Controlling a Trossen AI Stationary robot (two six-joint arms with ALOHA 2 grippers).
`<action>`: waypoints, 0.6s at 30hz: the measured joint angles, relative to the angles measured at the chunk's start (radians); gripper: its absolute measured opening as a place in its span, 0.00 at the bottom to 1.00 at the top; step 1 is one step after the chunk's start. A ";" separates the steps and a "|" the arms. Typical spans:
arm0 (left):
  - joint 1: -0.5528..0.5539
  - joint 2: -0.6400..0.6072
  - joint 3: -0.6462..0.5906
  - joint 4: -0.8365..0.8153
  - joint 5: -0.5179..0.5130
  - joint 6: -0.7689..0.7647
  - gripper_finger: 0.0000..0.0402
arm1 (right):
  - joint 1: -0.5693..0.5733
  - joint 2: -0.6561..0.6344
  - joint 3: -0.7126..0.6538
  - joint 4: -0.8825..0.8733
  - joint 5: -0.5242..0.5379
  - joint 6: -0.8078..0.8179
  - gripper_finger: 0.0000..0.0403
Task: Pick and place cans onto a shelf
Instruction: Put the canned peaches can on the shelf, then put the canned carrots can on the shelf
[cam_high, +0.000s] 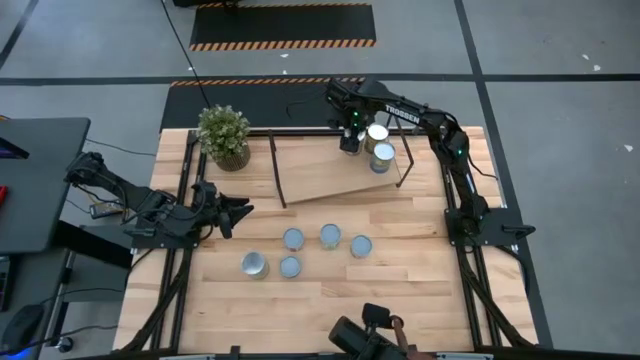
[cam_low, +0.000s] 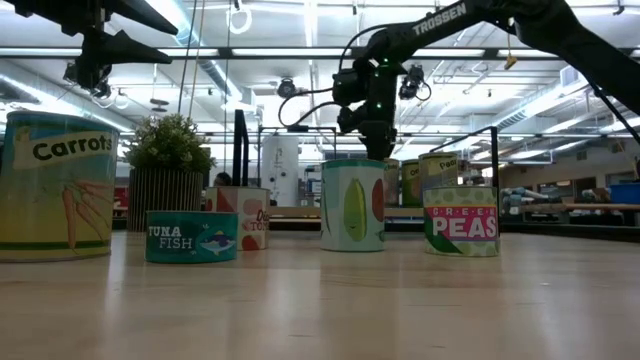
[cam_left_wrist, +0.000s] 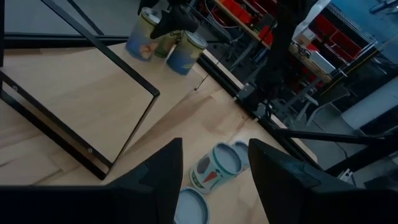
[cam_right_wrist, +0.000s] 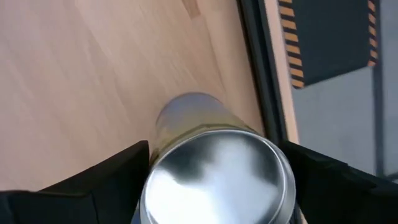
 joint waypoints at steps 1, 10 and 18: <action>0.000 0.000 0.000 0.000 0.000 0.000 0.47 | 0.001 -0.001 0.000 -0.005 0.007 -0.001 0.92; 0.000 0.000 0.000 0.000 0.000 0.001 0.47 | 0.045 -0.004 0.025 -0.048 0.083 0.000 0.94; 0.000 0.000 0.000 -0.002 0.000 0.002 0.47 | 0.101 -0.004 0.117 -0.056 0.140 0.011 0.94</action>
